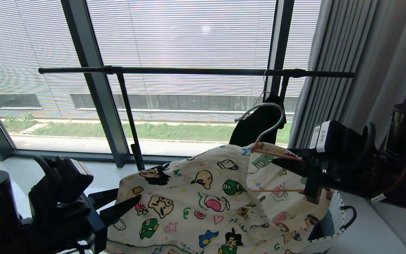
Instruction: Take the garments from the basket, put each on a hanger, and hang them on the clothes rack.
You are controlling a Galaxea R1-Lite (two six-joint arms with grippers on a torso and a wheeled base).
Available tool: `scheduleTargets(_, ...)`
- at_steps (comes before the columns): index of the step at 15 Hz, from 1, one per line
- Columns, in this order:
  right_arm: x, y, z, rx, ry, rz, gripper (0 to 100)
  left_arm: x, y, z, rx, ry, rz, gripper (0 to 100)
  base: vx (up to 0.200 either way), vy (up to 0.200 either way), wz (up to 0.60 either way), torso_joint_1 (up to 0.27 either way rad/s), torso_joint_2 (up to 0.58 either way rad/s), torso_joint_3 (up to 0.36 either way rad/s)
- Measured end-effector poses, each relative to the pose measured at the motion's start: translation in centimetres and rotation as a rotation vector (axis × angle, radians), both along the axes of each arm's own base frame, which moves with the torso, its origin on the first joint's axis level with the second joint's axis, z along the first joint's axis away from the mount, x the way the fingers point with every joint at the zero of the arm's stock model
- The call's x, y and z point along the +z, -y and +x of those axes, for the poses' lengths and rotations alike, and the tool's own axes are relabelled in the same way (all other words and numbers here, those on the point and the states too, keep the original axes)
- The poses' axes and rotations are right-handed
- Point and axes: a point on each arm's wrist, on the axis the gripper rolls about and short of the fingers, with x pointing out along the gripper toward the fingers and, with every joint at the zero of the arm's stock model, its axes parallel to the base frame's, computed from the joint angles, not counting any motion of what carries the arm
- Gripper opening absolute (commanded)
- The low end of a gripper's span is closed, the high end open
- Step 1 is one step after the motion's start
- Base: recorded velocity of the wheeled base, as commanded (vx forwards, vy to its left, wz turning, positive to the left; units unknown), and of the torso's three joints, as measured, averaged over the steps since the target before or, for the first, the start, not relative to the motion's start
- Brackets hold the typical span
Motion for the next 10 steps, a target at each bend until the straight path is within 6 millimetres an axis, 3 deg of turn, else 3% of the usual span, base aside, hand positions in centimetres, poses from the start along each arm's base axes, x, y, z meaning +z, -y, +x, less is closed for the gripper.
scheduleTargets(4,0.1,0.1,-0.1,-0.002,-0.003,0.006,0,-0.6,-0.5,0.5,0.040,-0.030,0.009,0,0.000,0.000,0.00,0.000,0.00,0.000)
scheduleTargets(10,0.3,0.3,0.1,-0.023,-0.026,0.030,0,-2.0,-4.2,1.8,0.266,-0.108,0.020,0,0.000,0.000,0.00,0.000,0.00,0.000)
